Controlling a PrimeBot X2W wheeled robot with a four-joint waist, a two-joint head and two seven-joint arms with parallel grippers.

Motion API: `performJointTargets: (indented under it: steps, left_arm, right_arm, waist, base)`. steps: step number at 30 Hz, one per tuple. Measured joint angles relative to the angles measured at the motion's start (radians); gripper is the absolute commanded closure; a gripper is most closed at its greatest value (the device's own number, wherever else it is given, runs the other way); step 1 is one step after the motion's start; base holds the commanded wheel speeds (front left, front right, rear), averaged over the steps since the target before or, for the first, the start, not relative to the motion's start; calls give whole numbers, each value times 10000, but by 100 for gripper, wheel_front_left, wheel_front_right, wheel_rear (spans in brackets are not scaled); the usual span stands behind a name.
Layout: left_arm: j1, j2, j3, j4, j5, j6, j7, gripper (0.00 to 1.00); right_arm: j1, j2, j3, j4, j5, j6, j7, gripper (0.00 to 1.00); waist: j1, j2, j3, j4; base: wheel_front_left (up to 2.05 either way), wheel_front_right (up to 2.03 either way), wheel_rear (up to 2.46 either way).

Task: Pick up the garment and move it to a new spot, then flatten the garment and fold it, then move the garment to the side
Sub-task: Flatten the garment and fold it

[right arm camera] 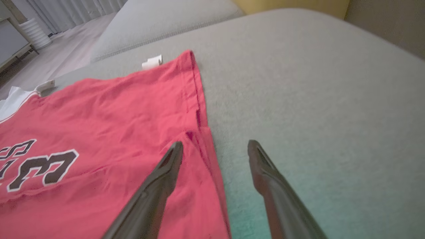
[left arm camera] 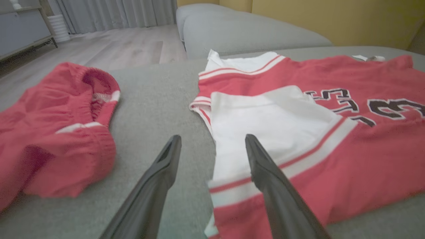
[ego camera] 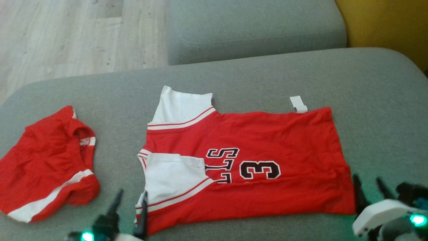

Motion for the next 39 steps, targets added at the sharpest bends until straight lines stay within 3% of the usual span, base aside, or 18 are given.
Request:
performJointTargets:
  steps: [5,10,15,19,27,35,39]
  left_arm:
    - [-320,205,485,-1411,-217,81,-15,0]
    - [-966,347,554,-2941,-46,-226,-40,0]
    - [-2137,500,374,-2989,-86,-775,17,0]
    - [-3629,800,-90,-2451,-552,-1078,874,0]
    - [-6313,1779,-2059,-1124,-2360,-1223,2685,0]
    - [-8500,3258,-4671,29,-5313,-1235,4730,0]
    - [-9346,3887,-5800,468,-6100,-1237,5655,0]
  right_arm:
    - [-210,198,-715,-1338,-516,0,-692,0]
    - [-848,255,-897,-2278,-805,0,-995,0]
    - [-1591,244,-961,-2671,-899,0,-936,0]
    - [-2143,228,-650,-2757,-851,0,-807,0]
    - [-3146,163,54,-2709,-690,0,-767,0]
    - [-3987,105,903,-2502,-525,0,-815,0]
    - [-4359,61,1197,-2460,-468,0,-917,0]
  waist:
    - [0,0,179,-192]
    - [1,0,433,-330]
    - [2,0,730,-456]
    - [2,0,1042,-558]
    - [2,0,1684,-812]
    - [2,0,2482,-1257]
    - [2,0,2942,-1481]
  base:
    - [0,0,0]
    - [0,0,0]
    - [0,0,0]
    - [0,0,0]
    - [0,0,0]
    - [0,0,0]
    - [0,0,0]
